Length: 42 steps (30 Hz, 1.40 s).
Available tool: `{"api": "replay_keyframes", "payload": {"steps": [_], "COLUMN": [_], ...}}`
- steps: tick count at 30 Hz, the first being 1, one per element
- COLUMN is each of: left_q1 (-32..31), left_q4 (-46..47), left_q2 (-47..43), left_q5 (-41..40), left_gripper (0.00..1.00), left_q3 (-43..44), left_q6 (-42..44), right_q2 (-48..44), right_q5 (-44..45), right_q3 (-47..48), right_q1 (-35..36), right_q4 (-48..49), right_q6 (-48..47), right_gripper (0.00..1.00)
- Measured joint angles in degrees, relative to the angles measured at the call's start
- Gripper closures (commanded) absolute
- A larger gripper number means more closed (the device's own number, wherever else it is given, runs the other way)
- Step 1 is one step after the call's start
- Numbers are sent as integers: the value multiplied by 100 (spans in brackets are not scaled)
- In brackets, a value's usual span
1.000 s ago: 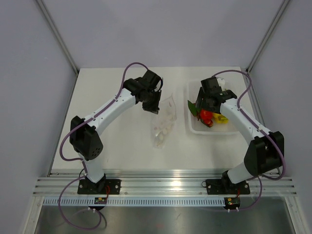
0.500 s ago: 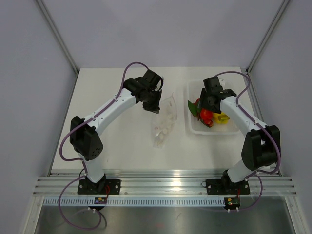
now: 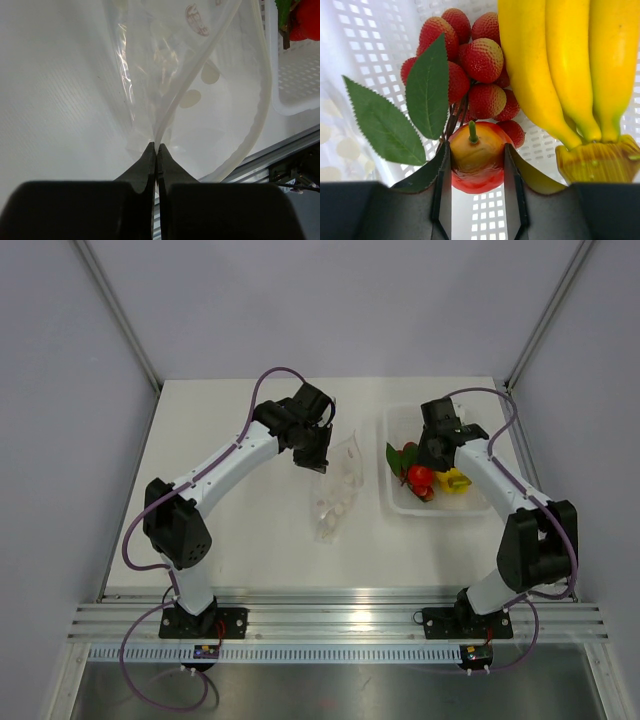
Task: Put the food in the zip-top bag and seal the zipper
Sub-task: Pick up the fake fruit from the bin, then place the fake fruit in the zipper food storage bag.
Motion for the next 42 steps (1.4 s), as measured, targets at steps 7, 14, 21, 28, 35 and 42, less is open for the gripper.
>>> {"api": "replay_keyframes", "payload": {"steps": [7,14,21,28,35,42], "left_q1": [0,0,0,0,0,0], "left_q4": [2,2,2,-2,-4,-4], "left_q2": [0,0,0,0,0,0], "left_q5": [0,0,-2,-4,-7,-7], "left_gripper": [100,100,100,100,100,100], "left_q3": [0,0,0,0,0,0], "left_q6": [0,0,0,-2,-7,-11], "right_q2": [-811,-1276,-1429,-1123,-291,-61], "right_q5": [17,-146,-293,-260,-310,-96], "right_q3": [-28,46,748,1475,1576,1593], "right_q1": [0,2,678,1899,2352,2490], "right_q4": [-122,-361,-525,-446,-313,-358], "right_q6": [122,232,400,577,699,649], "right_gripper": [92,92,92,92,31,27]}}
